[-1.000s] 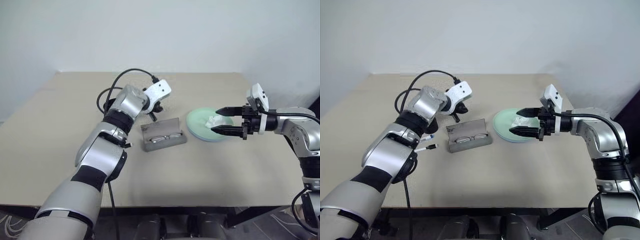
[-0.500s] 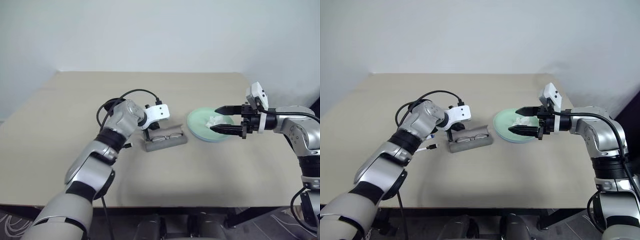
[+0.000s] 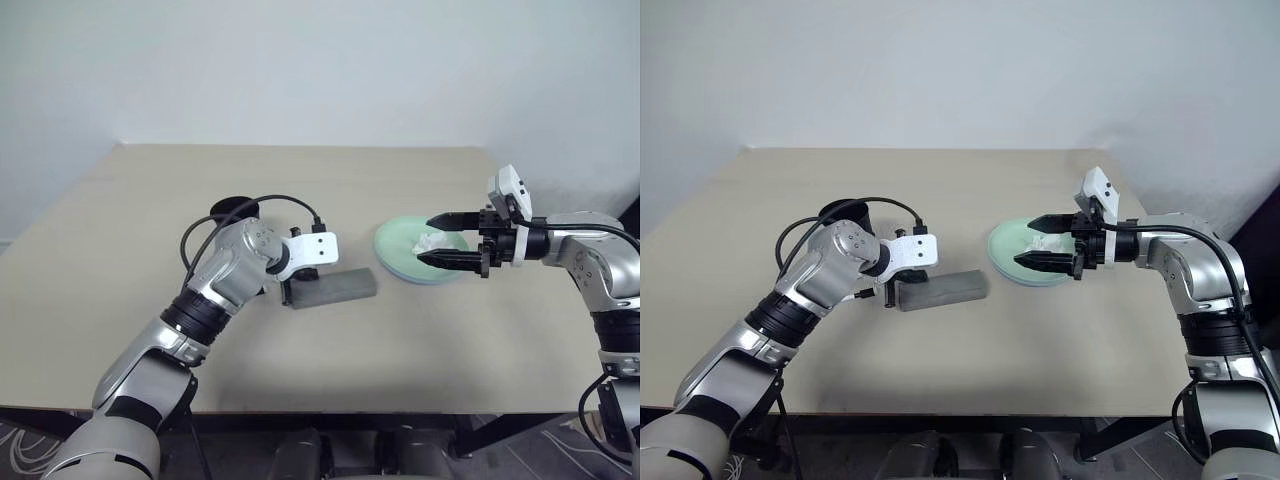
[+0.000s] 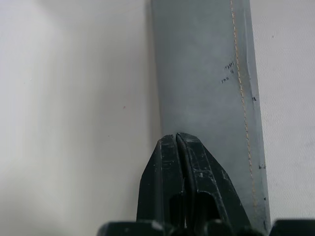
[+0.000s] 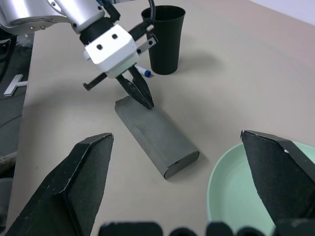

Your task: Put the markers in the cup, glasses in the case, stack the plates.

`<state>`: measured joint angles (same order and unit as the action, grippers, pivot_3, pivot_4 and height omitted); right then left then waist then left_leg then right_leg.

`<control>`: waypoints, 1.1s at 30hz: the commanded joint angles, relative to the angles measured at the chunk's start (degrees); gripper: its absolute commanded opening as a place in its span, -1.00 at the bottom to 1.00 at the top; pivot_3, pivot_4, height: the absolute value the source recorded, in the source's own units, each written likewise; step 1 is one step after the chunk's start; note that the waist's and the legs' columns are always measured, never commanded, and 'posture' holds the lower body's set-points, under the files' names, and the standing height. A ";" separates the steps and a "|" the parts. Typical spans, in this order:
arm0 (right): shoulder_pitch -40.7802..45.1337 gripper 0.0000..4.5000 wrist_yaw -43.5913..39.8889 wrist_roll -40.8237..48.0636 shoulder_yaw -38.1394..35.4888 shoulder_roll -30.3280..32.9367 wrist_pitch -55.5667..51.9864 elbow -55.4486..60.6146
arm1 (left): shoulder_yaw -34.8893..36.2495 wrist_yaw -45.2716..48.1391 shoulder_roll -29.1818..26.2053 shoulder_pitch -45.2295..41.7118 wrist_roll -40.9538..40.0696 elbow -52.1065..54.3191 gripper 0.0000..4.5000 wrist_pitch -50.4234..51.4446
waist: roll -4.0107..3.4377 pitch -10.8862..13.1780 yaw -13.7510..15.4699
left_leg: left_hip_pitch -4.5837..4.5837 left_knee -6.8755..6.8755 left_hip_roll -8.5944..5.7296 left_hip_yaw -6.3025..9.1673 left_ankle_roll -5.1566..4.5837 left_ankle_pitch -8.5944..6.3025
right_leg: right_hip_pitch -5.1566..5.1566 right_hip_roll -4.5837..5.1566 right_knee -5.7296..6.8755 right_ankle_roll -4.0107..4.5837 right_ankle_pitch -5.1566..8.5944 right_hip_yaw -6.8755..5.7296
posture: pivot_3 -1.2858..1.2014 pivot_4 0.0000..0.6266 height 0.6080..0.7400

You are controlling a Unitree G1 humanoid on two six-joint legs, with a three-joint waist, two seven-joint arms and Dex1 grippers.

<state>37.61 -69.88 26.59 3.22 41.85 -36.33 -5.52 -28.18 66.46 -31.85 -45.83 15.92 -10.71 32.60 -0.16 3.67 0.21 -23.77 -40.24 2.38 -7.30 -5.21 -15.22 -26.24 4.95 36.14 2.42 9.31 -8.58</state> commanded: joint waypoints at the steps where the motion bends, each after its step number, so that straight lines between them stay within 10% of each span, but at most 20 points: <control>1: 2.00 1.00 -0.11 -0.16 -0.76 0.04 1.03 0.38 | 5.88 1.34 -1.89 -0.39 -5.13 0.71 -0.98 -2.91 | 0.00 0.00 -0.01 | 0.00 0.00 0.01 0.00 0.00 0.00 | -0.01 0.00 0.00 0.00 0.00 0.00 | 0.03 -1.00 0.88; 5: 1.99 1.00 -0.20 -0.26 -0.72 -0.10 1.25 0.17 | 9.08 5.55 -6.43 1.91 -9.90 1.60 -0.73 -5.68 | -0.01 0.00 -0.09 | 0.00 0.03 0.04 -0.02 0.03 -0.01 | -0.05 0.00 0.01 0.00 0.00 0.01 | 0.03 -1.00 0.88; 14: 3.04 1.00 -0.94 -1.00 -0.04 -0.98 1.97 -1.26 | 15.08 7.84 -15.64 8.04 -14.35 -1.74 0.63 -15.31 | -0.08 0.00 0.29 | 0.03 0.04 0.07 -0.02 0.07 -0.04 | -0.08 0.01 -0.16 0.02 0.01 -0.05 | 0.03 -1.00 0.88; 33: 3.01 1.00 -1.62 -1.20 0.50 -1.84 1.74 -0.96 | 14.47 3.58 -14.64 10.07 -11.81 -24.05 0.63 -34.22 | -0.08 -0.01 0.30 | -0.03 0.11 0.11 -0.12 0.06 -0.07 | -0.15 0.02 -0.25 0.01 0.00 -0.06 | 0.03 -1.00 0.88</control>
<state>39.66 -71.41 24.68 5.10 39.81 -34.97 -8.00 -14.19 70.79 -46.79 -34.20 3.31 -33.51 0.35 -0.24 3.66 0.50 -23.79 -40.13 2.49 -7.43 -5.15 -15.28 -26.39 4.97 35.87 2.43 9.31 -8.64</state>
